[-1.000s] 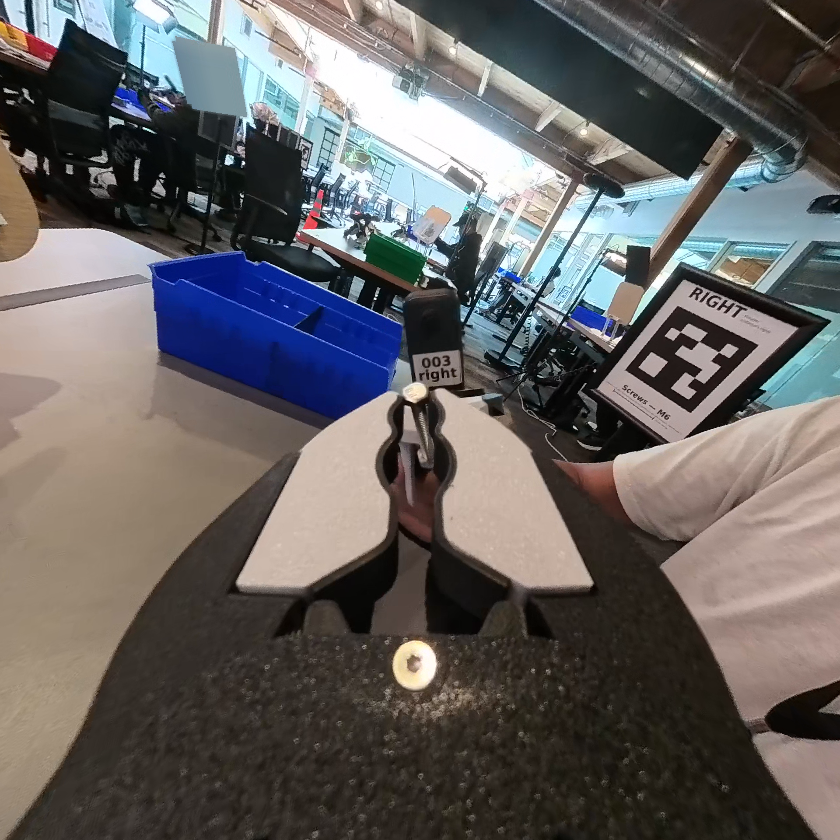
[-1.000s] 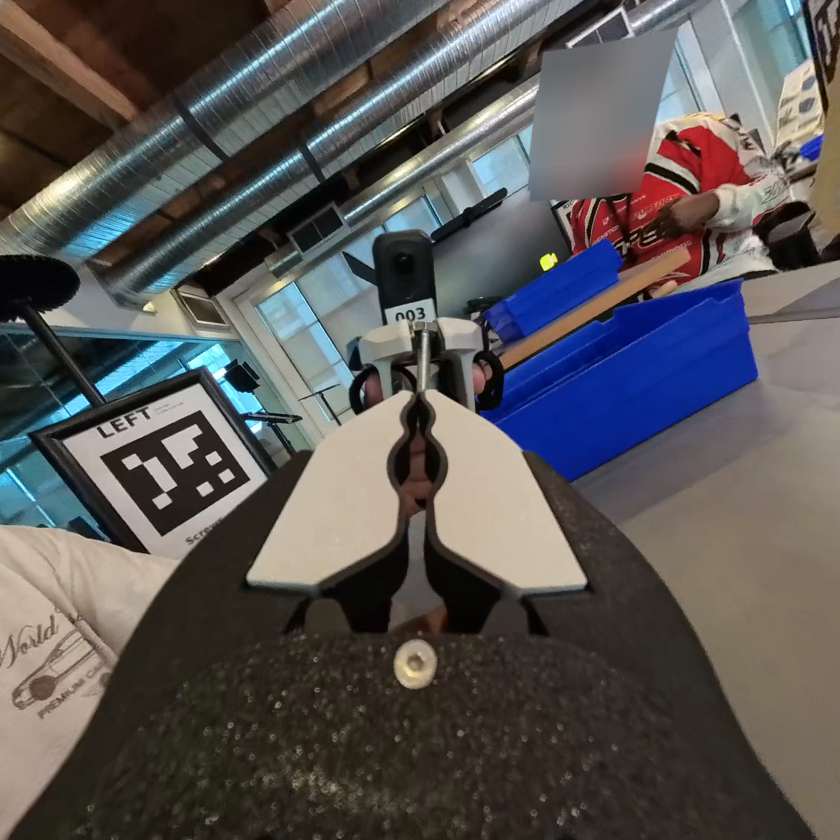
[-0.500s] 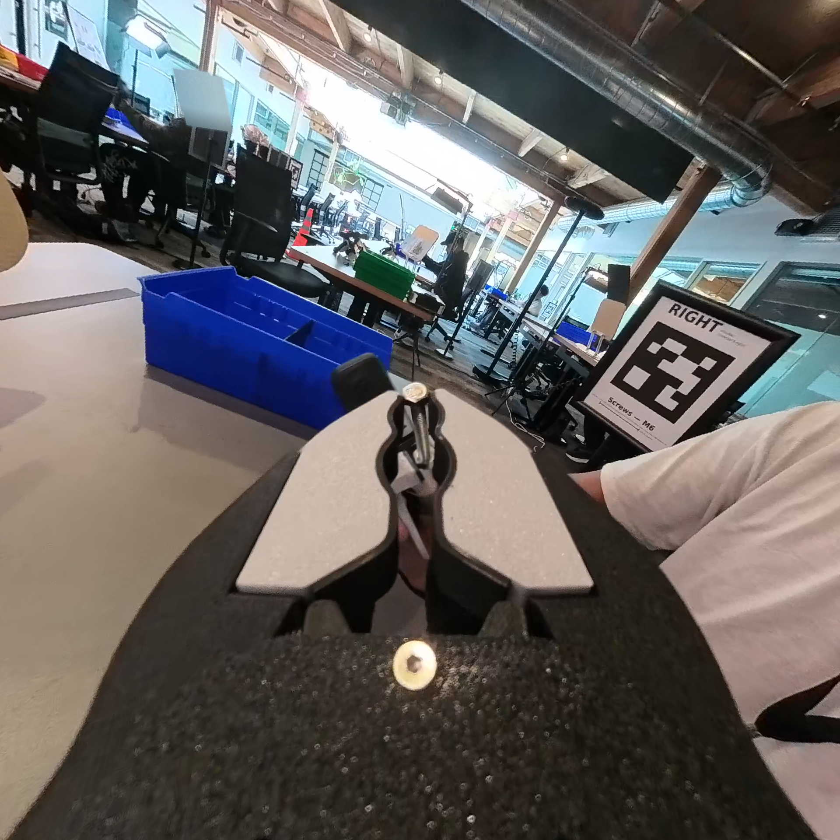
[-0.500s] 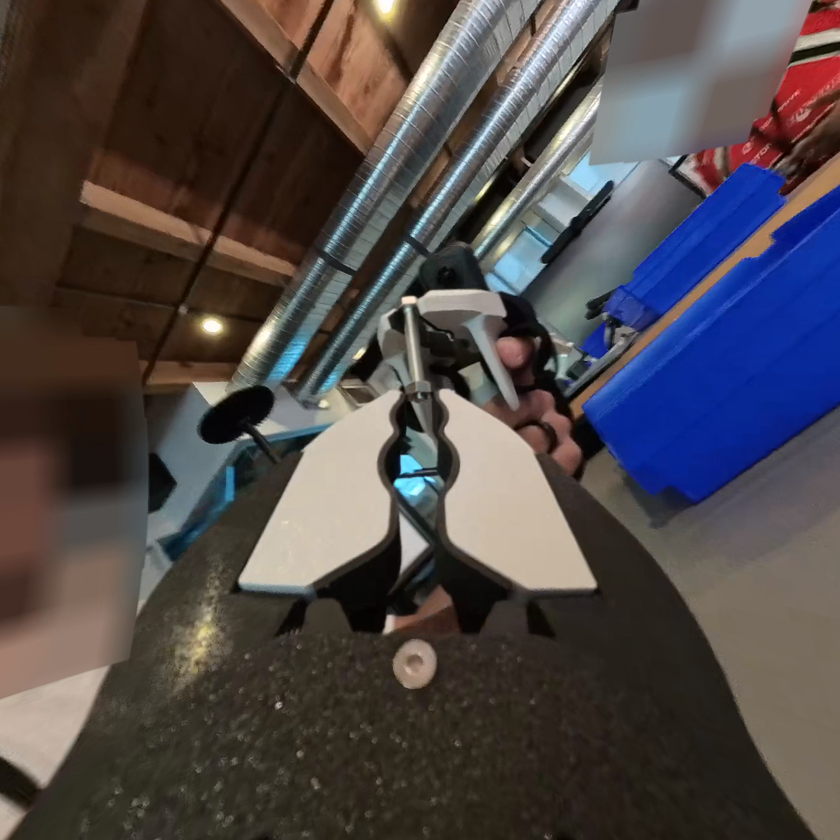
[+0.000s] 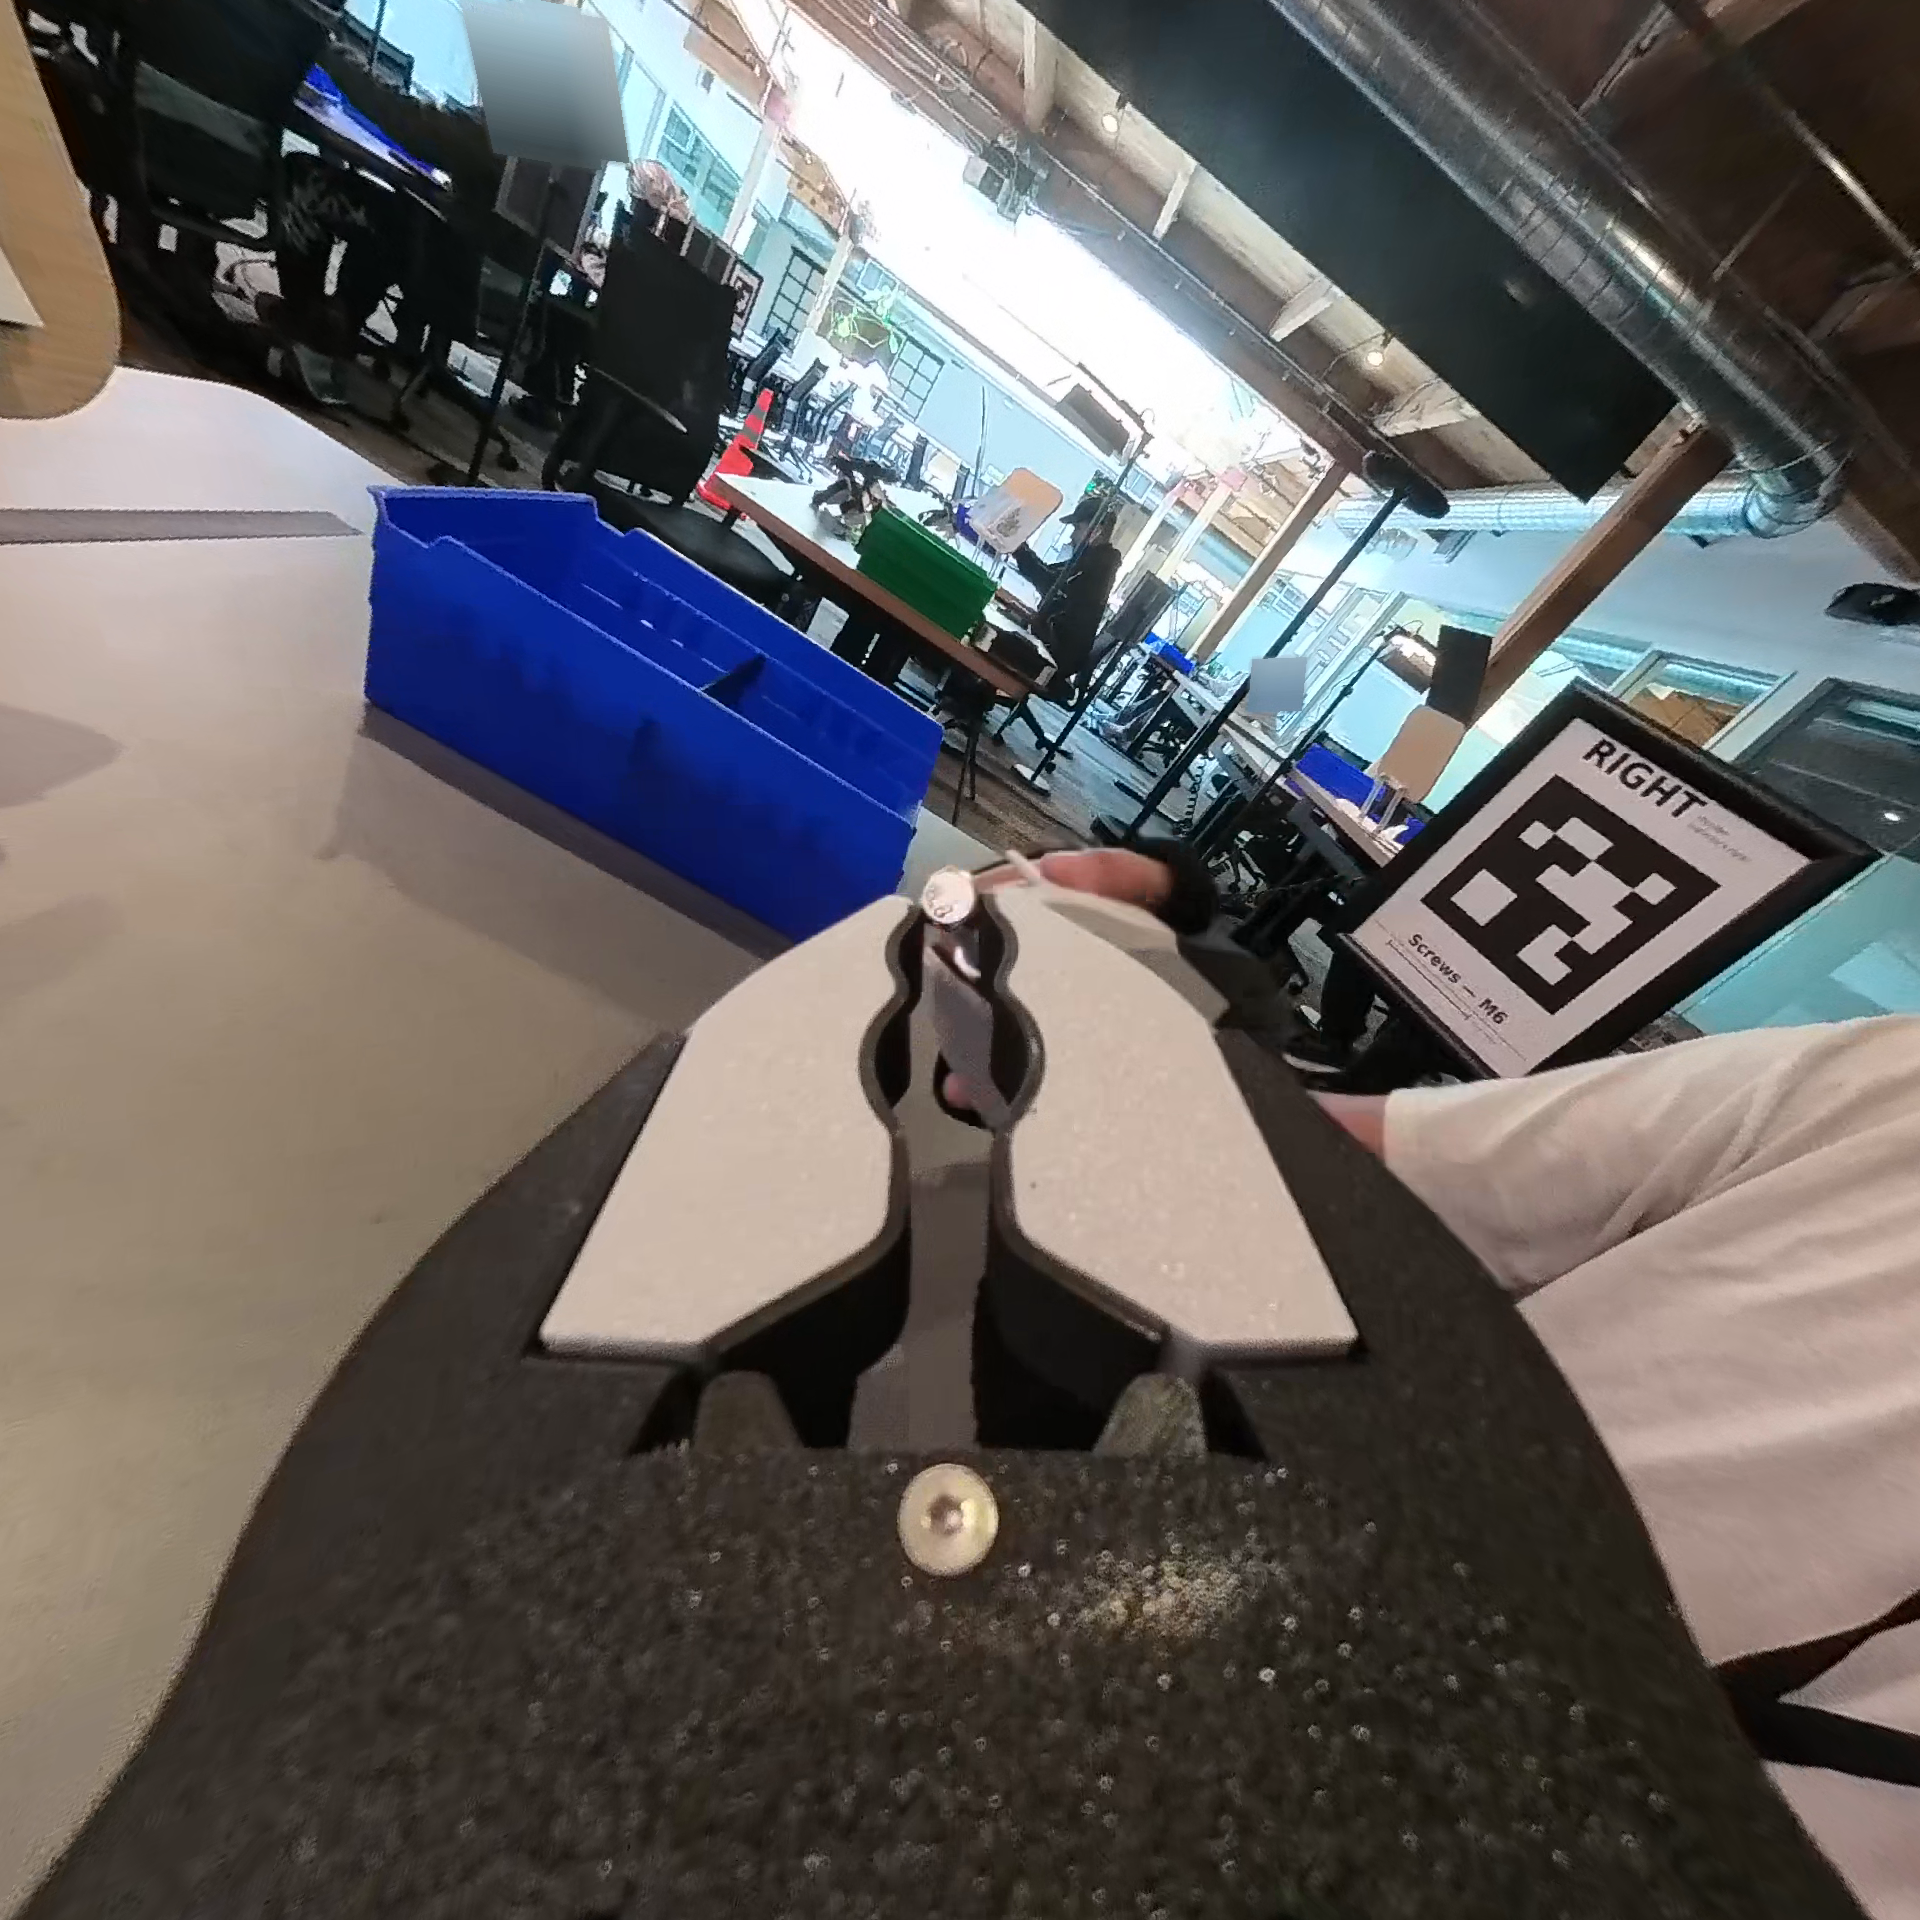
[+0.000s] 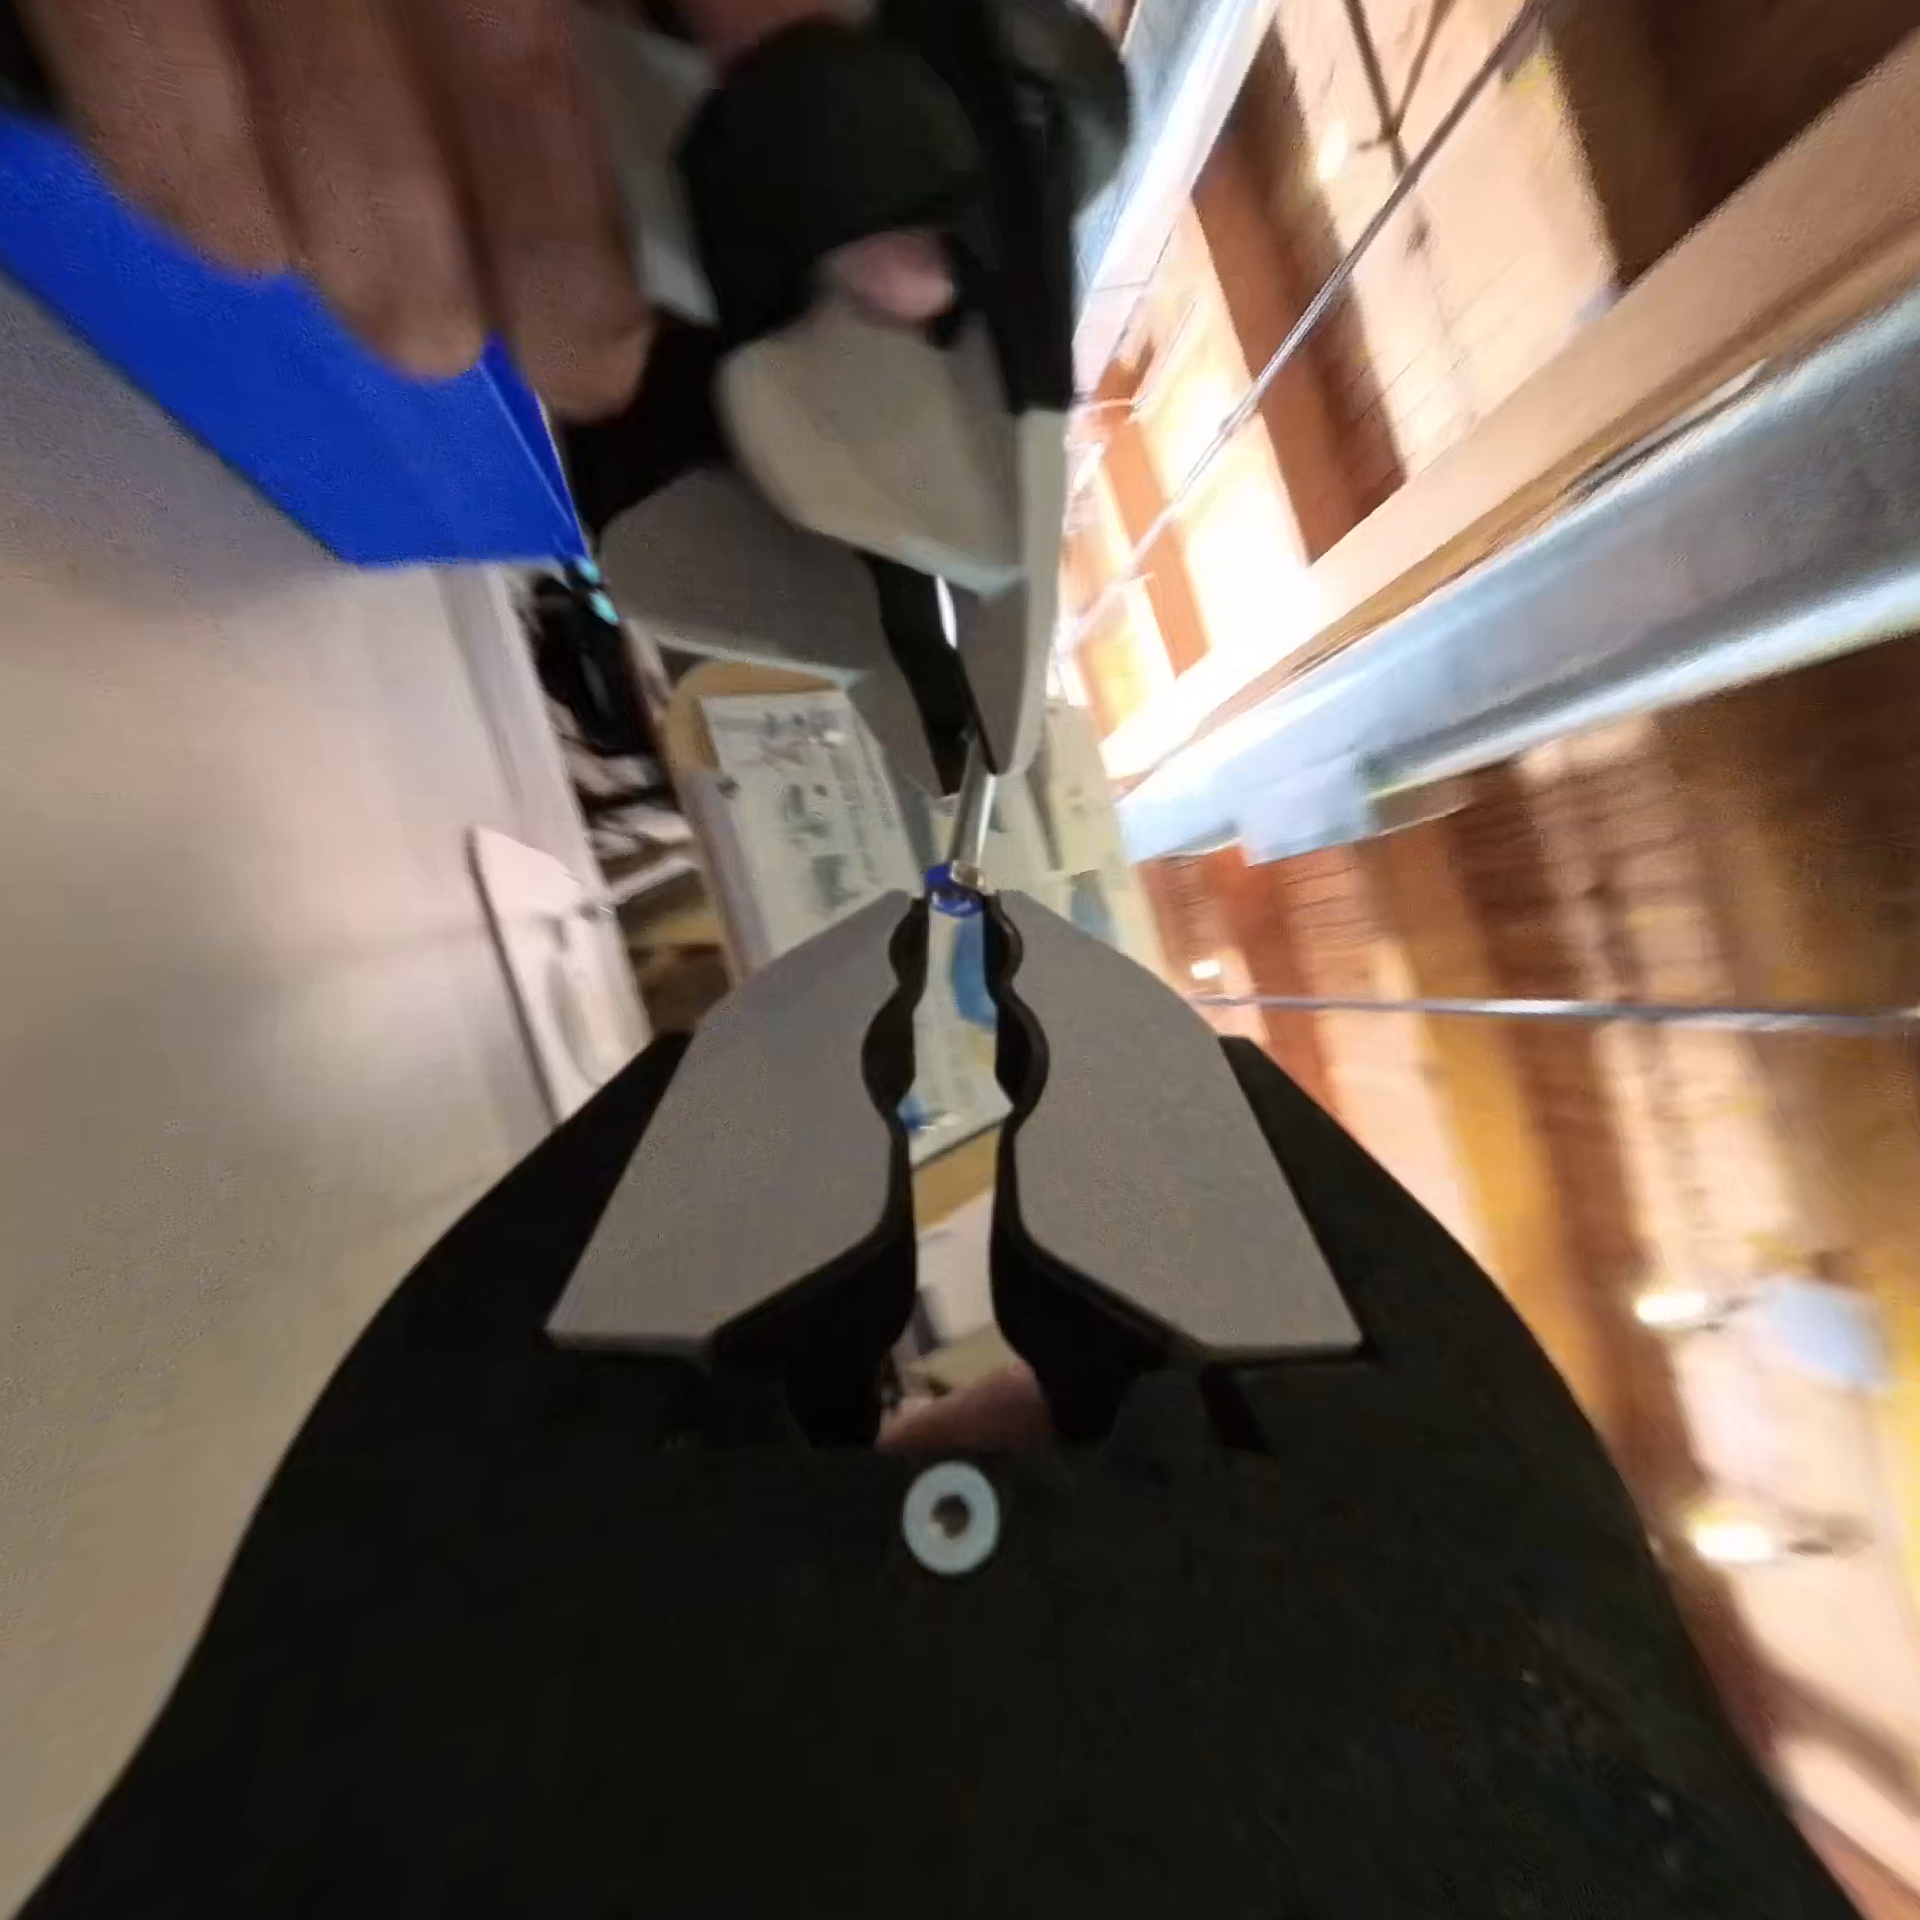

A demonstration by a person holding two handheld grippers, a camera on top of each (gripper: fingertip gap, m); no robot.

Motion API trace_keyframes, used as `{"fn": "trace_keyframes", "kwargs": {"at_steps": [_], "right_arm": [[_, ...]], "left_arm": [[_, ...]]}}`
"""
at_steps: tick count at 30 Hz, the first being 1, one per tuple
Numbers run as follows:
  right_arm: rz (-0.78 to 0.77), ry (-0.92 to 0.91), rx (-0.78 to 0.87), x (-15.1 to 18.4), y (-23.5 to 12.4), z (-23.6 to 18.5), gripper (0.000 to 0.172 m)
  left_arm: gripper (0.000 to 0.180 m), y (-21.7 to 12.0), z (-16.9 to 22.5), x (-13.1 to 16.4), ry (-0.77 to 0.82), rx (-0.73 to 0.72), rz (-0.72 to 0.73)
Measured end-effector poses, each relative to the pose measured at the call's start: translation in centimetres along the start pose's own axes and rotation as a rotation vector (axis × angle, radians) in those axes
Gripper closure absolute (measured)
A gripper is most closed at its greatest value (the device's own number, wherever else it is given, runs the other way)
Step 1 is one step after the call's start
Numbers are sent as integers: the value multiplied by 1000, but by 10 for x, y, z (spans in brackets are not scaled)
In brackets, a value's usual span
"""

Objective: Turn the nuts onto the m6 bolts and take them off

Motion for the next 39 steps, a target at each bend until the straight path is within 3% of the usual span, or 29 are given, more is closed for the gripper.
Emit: {"fn": "trace_keyframes", "kwargs": {"at_steps": [2,6,8,12,14,18,20,21,25,27,30,33,35,37,39], "right_arm": [[32,21,-10,-2,-3,-6,166],[140,454,-244,-8,-7,-2,153],[212,859,-433,-9,-7,5,146],[404,1834,-969,-16,-1,9,137],[494,2140,-1114,-15,2,8,136],[531,2306,-1164,-16,3,5,139],[555,2360,-1156,-12,4,7,161],[557,2371,-1131,-8,5,7,162],[469,2154,-1073,-5,5,2,162],[405,1884,-941,-5,4,3,162],[244,1236,-612,-2,2,7,162],[113,416,-210,-5,-2,12,162],[83,82,-39,-9,-4,13,162],[83,120,-34,-13,-4,14,162],[167,334,-106,-17,-10,19,158]], "left_arm": [[171,0,0,0,1,3,0],[171,-6,7,-5,38,25,29],[172,-10,11,-8,67,26,42],[171,-16,20,-13,110,51,73],[171,-17,23,-13,121,65,73],[171,-13,24,-10,123,77,54],[171,-10,22,-8,118,78,42],[171,-8,21,-7,113,79,39],[171,-5,15,-4,96,57,35],[171,-4,15,-4,78,73,36],[172,-2,11,-1,34,76,15],[171,0,9,-1,-35,120,15],[171,-1,9,-2,-55,153,35],[171,-2,9,-3,-55,172,49],[171,-3,12,-5,-32,170,64]]}}
Point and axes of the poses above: each gripper's, where its closed fingertips meet, y out along the fingers, x out of its underside, z = x × y across the jaws, the point moved 4 cm from there along -y, back along the fingers, and after that the axes turned 8 degrees about -z, right-handed, at the moved point
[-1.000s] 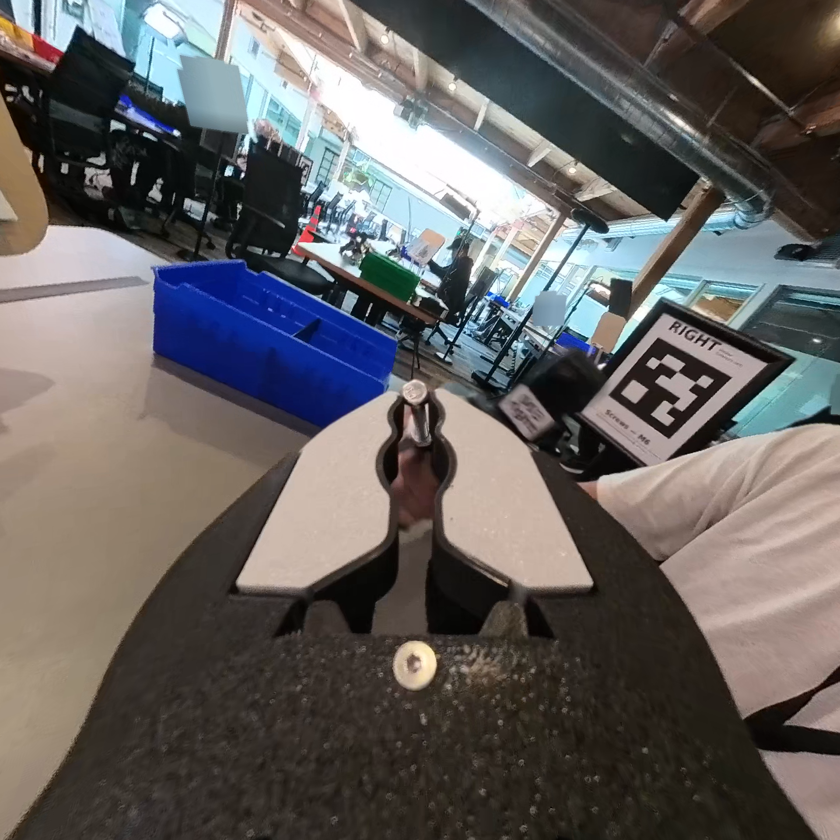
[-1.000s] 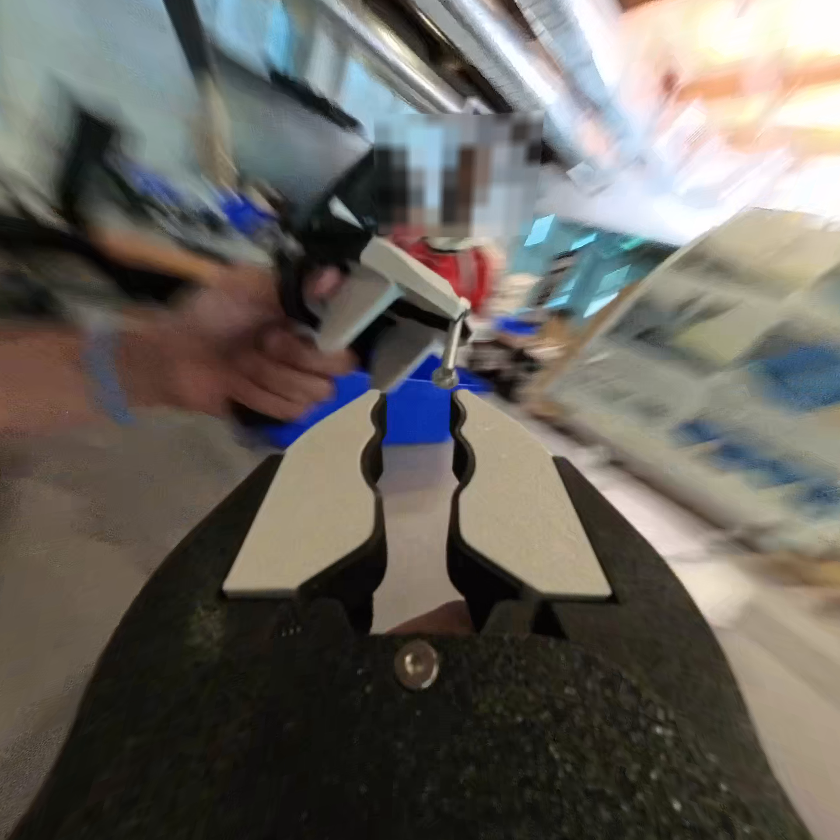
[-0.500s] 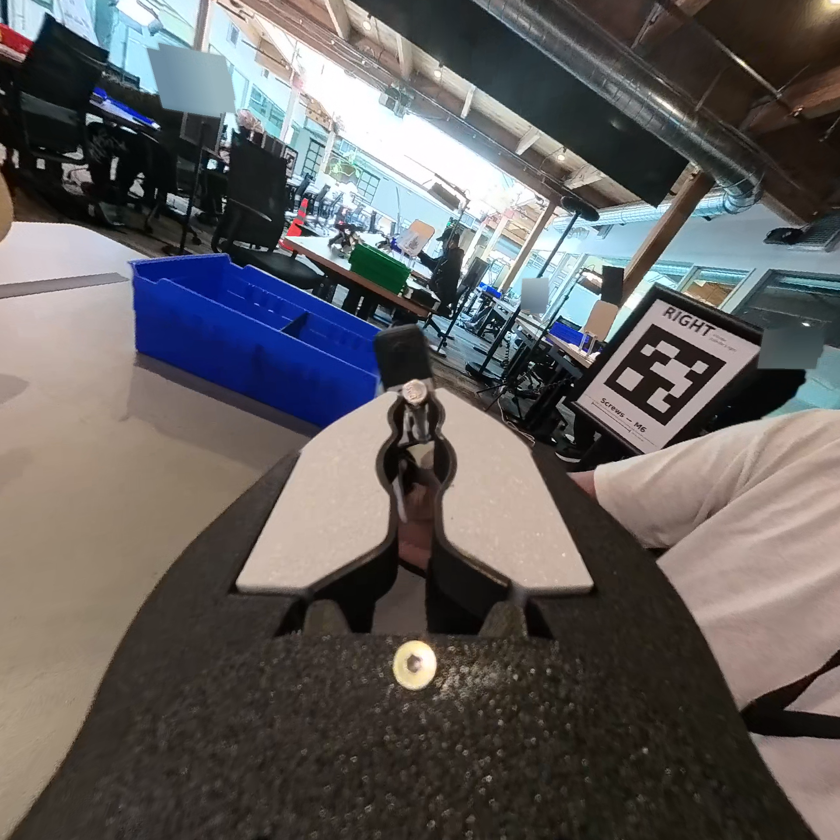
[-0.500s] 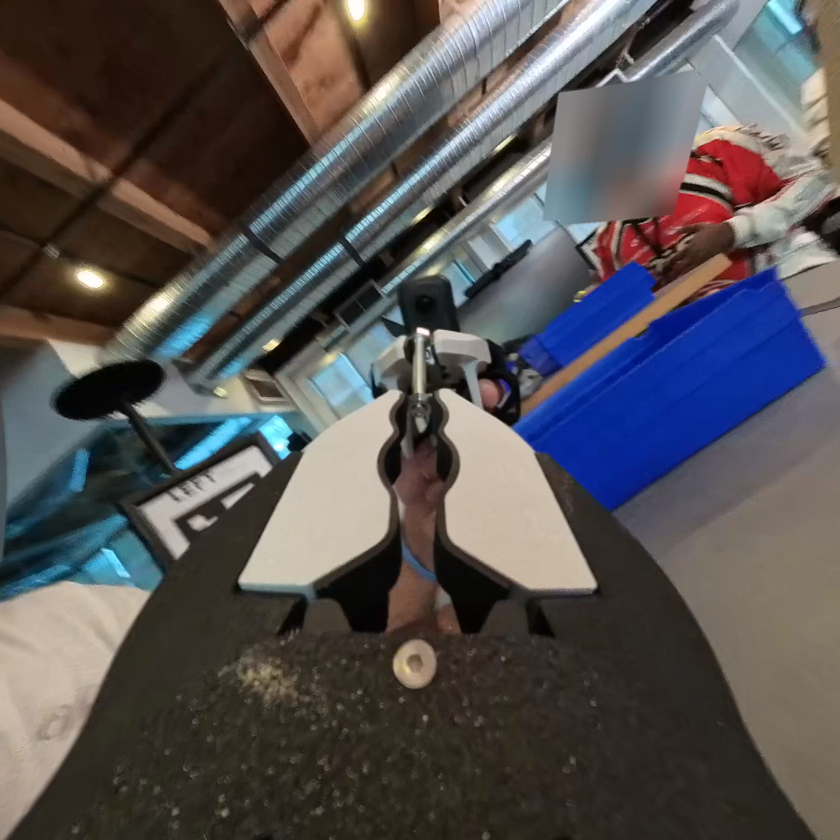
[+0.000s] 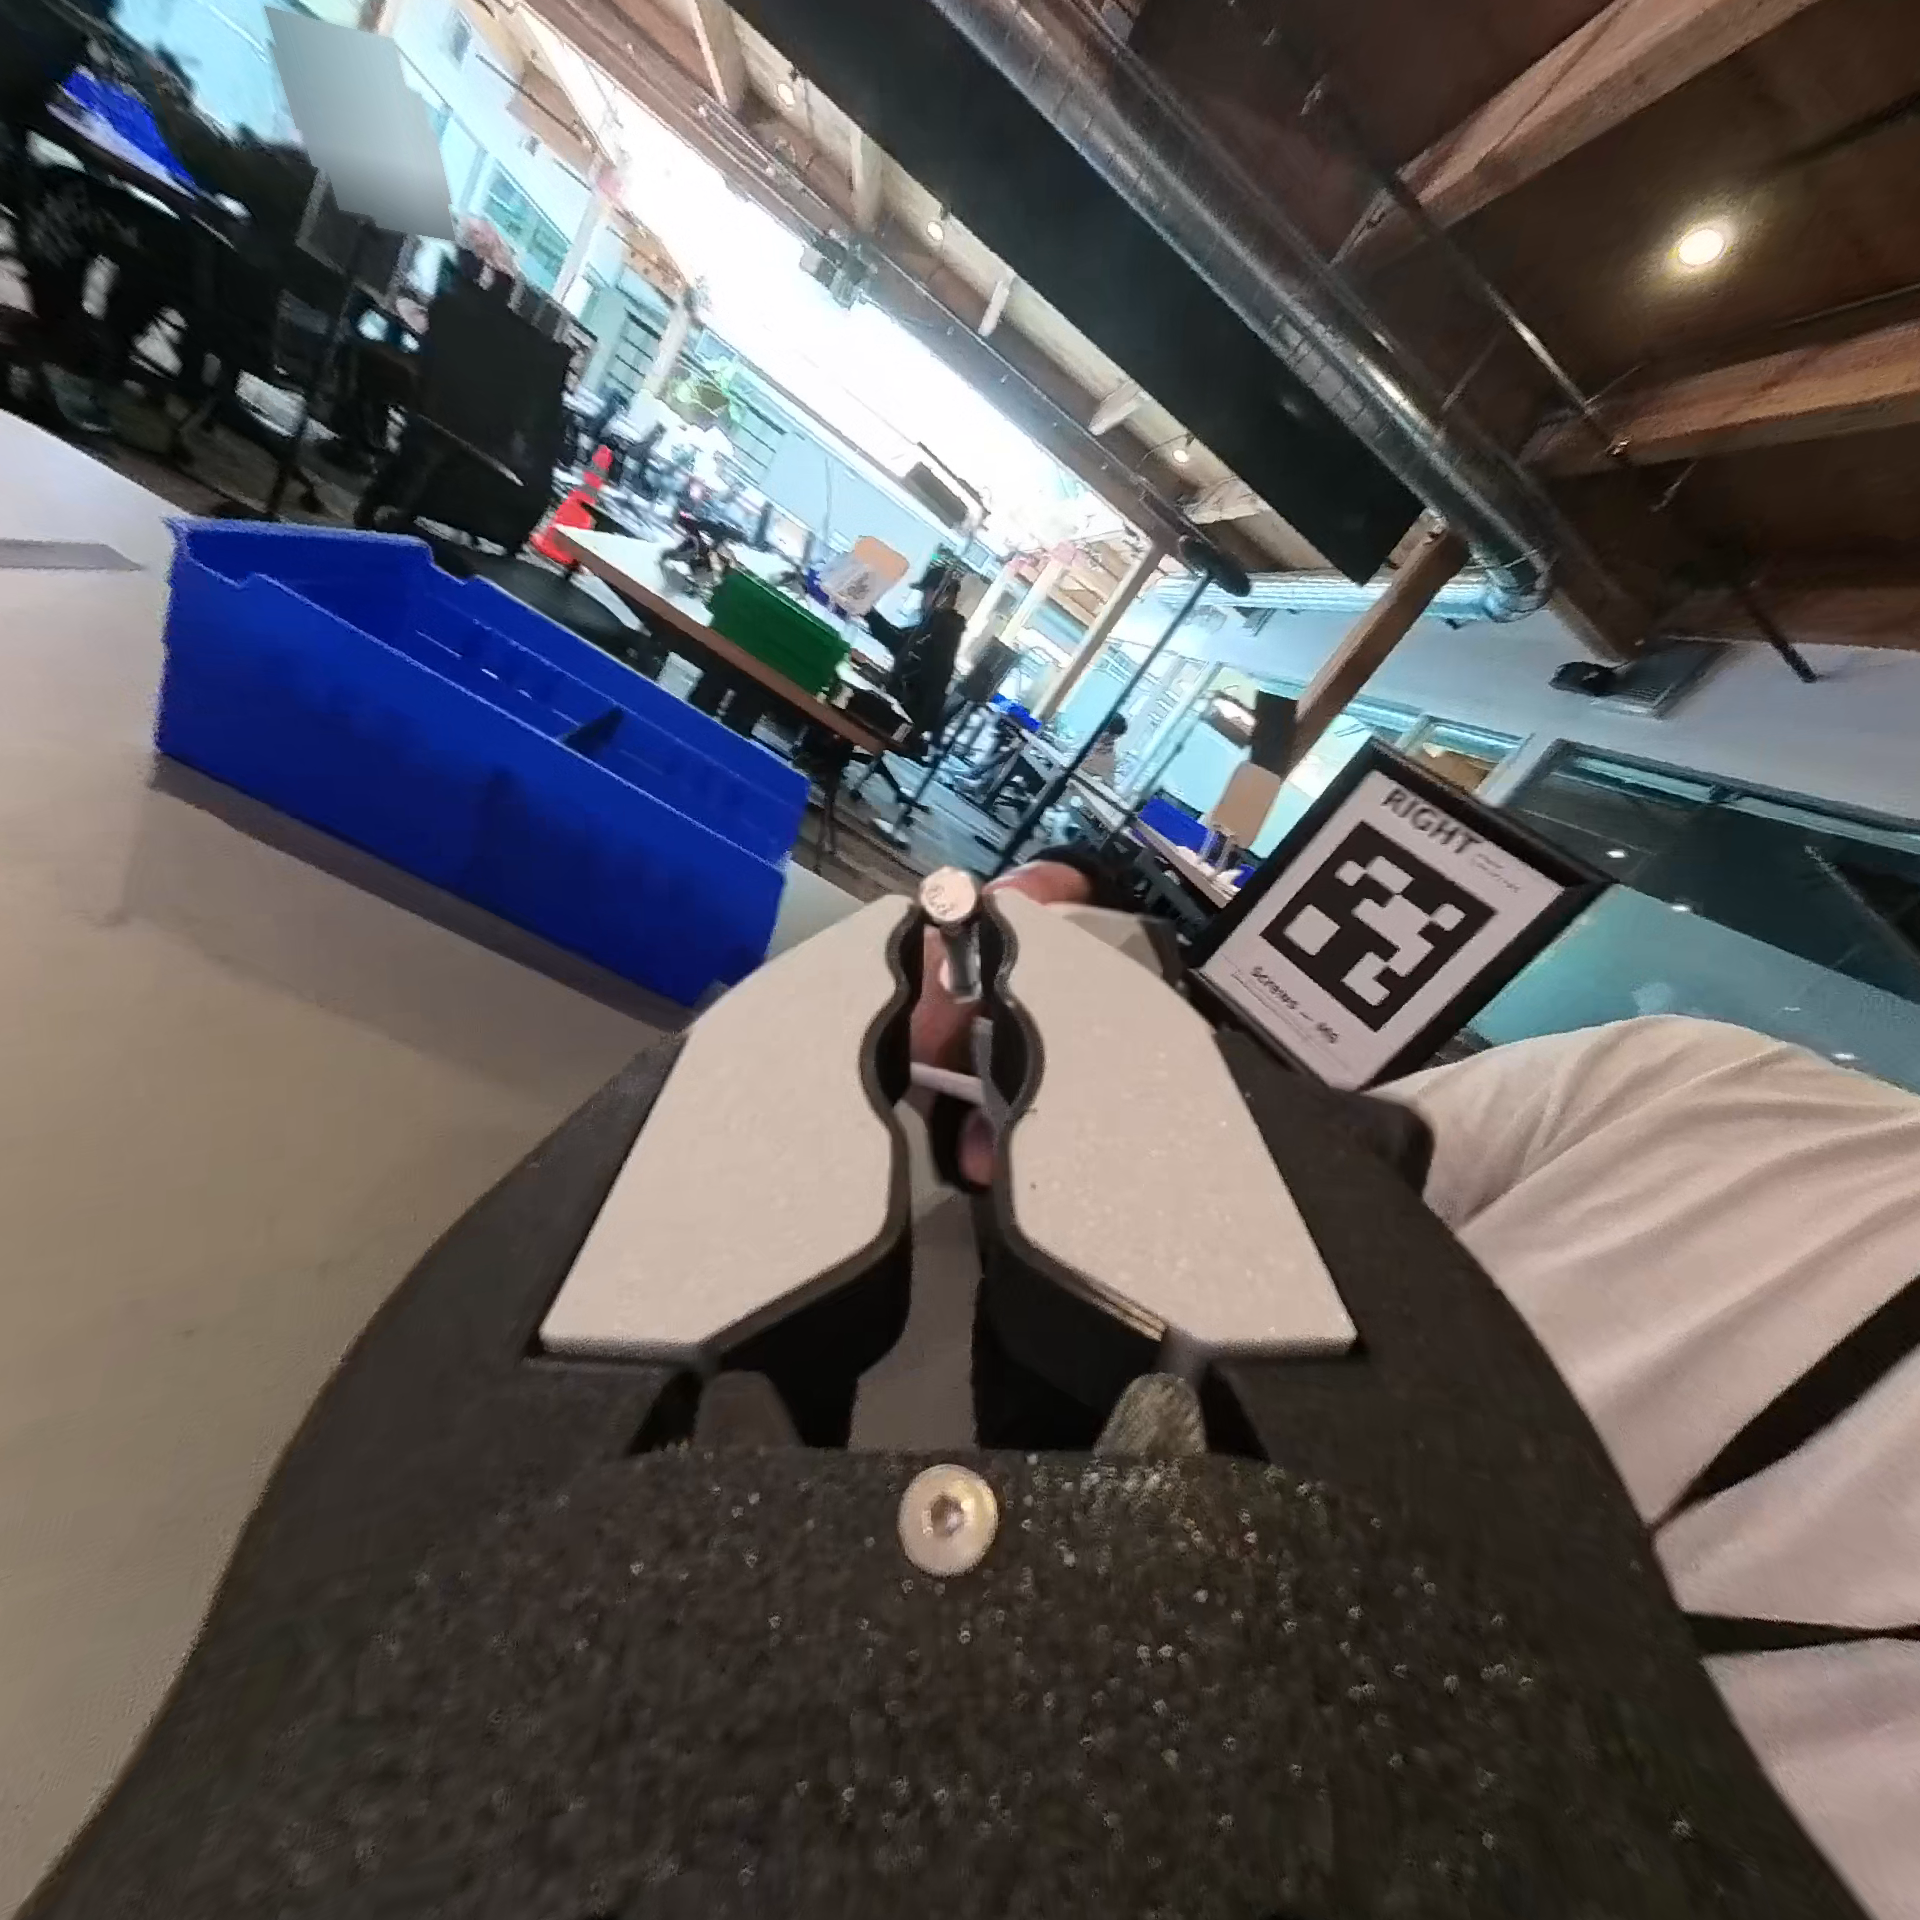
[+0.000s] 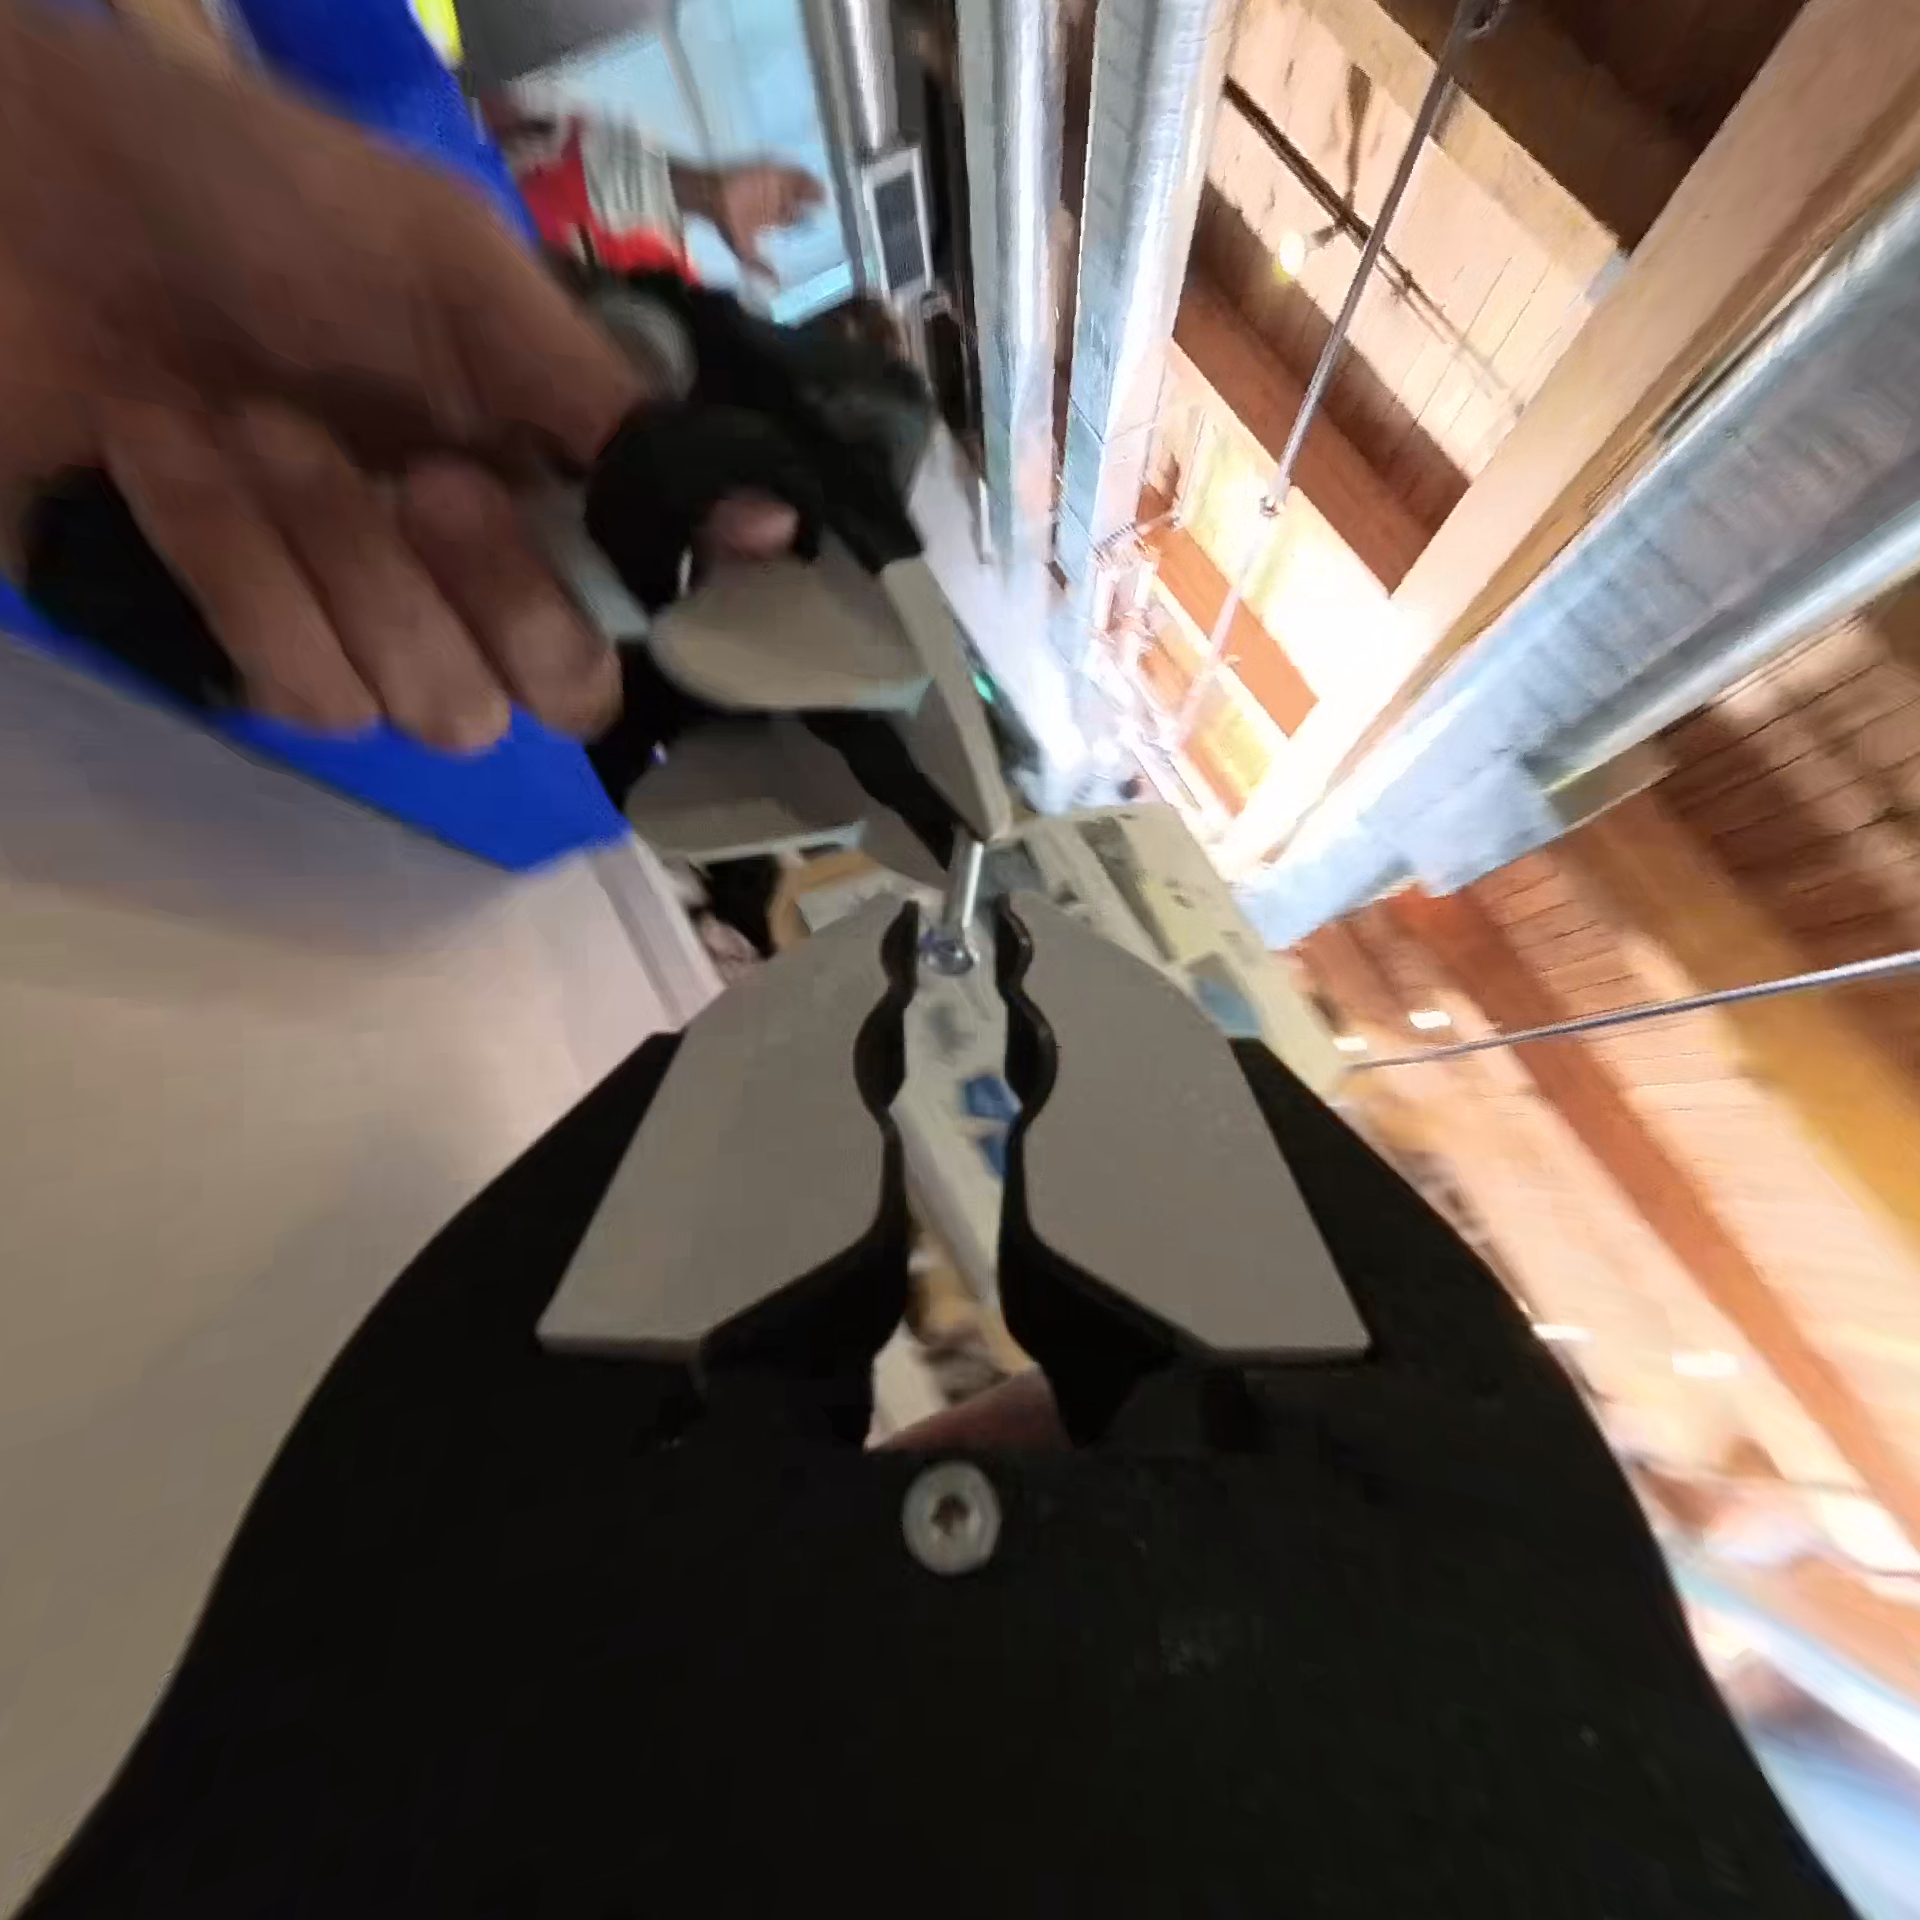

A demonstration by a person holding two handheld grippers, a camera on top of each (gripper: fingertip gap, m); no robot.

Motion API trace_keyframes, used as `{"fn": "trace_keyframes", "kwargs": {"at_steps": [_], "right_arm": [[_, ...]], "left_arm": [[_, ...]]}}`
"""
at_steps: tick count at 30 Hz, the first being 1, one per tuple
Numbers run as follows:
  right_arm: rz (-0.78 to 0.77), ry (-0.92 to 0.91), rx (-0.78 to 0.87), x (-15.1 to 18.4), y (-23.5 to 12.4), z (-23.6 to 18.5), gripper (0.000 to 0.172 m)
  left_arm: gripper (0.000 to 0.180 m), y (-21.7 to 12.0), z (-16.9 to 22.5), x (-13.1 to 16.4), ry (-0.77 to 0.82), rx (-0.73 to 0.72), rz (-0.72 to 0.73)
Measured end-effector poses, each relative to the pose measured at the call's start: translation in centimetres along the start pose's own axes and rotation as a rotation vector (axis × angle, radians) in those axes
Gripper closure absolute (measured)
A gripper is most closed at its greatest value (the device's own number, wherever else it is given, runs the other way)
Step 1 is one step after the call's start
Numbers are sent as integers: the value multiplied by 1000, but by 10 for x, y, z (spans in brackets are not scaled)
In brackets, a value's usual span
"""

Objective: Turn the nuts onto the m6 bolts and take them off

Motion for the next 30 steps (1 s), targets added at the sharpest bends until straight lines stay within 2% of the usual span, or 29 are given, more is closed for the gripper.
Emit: {"fn": "trace_keyframes", "kwargs": {"at_steps": [3,5,9,10,12,17,18,19,20,24,26,27,30], "right_arm": [[64,467,-204,-1,-1,8,138],[132,908,-446,-3,0,6,134],[272,1731,-825,7,14,2,130],[299,1876,-876,12,17,0,130],[345,2016,-951,14,20,-5,133],[365,2076,-1015,11,25,-11,134],[363,2082,-1013,11,26,-11,137],[352,2077,-1018,11,27,-13,155],[330,2065,-1025,12,28,-16,161],[298,1965,-994,9,28,-18,162],[256,1799,-891,8,26,-13,162],[221,1650,-827,7,25,-10,162],[94,1040,-539,0,19,-3,162]], "left_arm": [[172,-5,6,-2,54,-6,11],[172,-8,7,-4,90,-28,20],[171,-14,11,-4,131,-39,35],[171,-16,12,-5,135,-45,49],[172,-19,13,-6,134,-46,63],[171,-21,9,0,124,-66,45],[171,-22,7,1,119,-72,42],[171,-23,5,2,115,-75,44],[171,-23,5,3,109,-69,48],[171,-24,7,3,115,-88,48],[171,-24,8,3,110,-93,41],[171,-24,9,2,104,-91,37],[171,-21,11,2,86,-88,31]]}}
Point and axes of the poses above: each gripper's, where its closed fingertips meet, y out along the fingers, x out of its underside, z = x × y across the jaws, the point moved 4 cm from there along -y, back along the fingers, and after that the axes turned 8 degrees about -z, right-handed, at the moved point
